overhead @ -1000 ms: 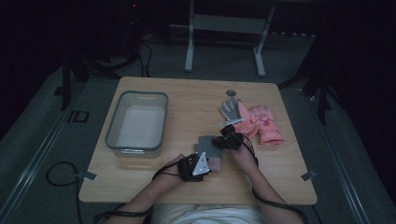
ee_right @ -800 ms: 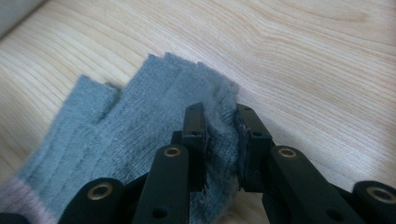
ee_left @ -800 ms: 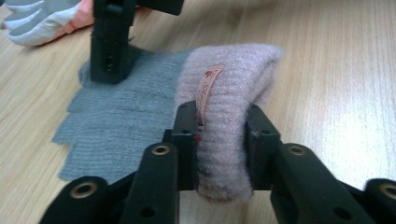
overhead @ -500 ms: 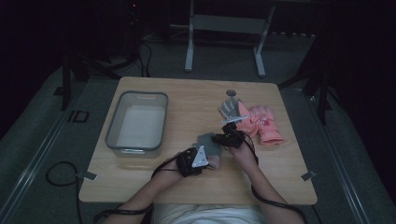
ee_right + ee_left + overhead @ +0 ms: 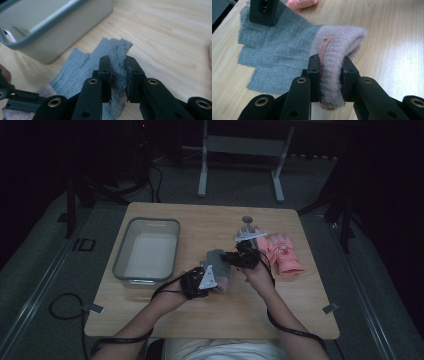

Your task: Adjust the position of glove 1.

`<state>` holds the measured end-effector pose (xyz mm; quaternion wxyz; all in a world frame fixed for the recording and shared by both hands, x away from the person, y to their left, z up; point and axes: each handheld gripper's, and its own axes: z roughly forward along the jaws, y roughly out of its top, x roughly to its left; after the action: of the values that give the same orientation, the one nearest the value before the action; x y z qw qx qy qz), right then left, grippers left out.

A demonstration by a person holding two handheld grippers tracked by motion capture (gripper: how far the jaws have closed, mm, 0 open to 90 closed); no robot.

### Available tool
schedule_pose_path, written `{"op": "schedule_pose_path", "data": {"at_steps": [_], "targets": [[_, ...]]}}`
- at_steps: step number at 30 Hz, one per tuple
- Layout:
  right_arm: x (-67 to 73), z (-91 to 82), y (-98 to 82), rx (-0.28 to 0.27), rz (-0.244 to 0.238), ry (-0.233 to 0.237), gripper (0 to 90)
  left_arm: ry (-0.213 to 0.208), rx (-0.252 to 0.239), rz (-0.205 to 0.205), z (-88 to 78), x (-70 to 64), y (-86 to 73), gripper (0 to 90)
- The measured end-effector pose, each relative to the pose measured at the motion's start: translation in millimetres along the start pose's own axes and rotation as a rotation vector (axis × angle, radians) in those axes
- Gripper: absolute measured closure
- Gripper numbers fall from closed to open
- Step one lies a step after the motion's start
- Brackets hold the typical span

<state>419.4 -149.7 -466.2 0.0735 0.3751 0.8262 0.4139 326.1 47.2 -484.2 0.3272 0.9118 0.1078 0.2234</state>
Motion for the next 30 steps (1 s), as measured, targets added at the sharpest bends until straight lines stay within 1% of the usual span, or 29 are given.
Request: {"op": "schedule_pose_path", "data": {"at_steps": [5,8,9,11,16,19,23,25,26,30], "targets": [[11.4,-2.4,20.4,-0.029,-0.038,0.007,77.5,0.035,0.022,0.024,-17.1,11.8,2.5,73.8],[19.1,-3.0,33.6,-0.043,-0.061,0.007,77.5,0.051,0.029,0.024,-27.7,19.8,2.5,73.8],[21.4,-3.0,38.2,-0.048,-0.070,0.007,77.5,0.060,0.037,0.030,-31.4,22.5,2.6,73.8],[25.8,-2.8,47.2,-0.058,-0.076,0.018,77.6,0.077,0.044,0.035,-38.5,27.5,2.3,73.8],[37.6,0.5,67.8,-0.079,-0.096,0.038,77.7,0.106,0.055,0.024,-54.6,40.7,-2.1,73.8],[45.6,3.1,78.4,-0.088,-0.110,0.048,77.7,0.122,0.070,0.024,-63.0,47.5,-6.2,73.9],[56.2,8.2,91.4,-0.101,-0.123,0.068,77.7,0.149,0.082,0.014,-73.5,55.0,-12.9,73.8],[58.7,9.9,94.5,-0.104,-0.125,0.071,77.7,0.149,0.082,0.014,-73.5,55.0,-12.9,73.8],[64.8,14.0,101.6,-0.107,-0.128,0.084,77.8,0.166,0.091,0.002,-82.6,60.1,-19.3,73.9],[76.0,22.4,112.3,-0.107,-0.138,0.099,77.7,0.182,0.113,-0.005,-93.6,65.4,-28.3,73.9]]}}
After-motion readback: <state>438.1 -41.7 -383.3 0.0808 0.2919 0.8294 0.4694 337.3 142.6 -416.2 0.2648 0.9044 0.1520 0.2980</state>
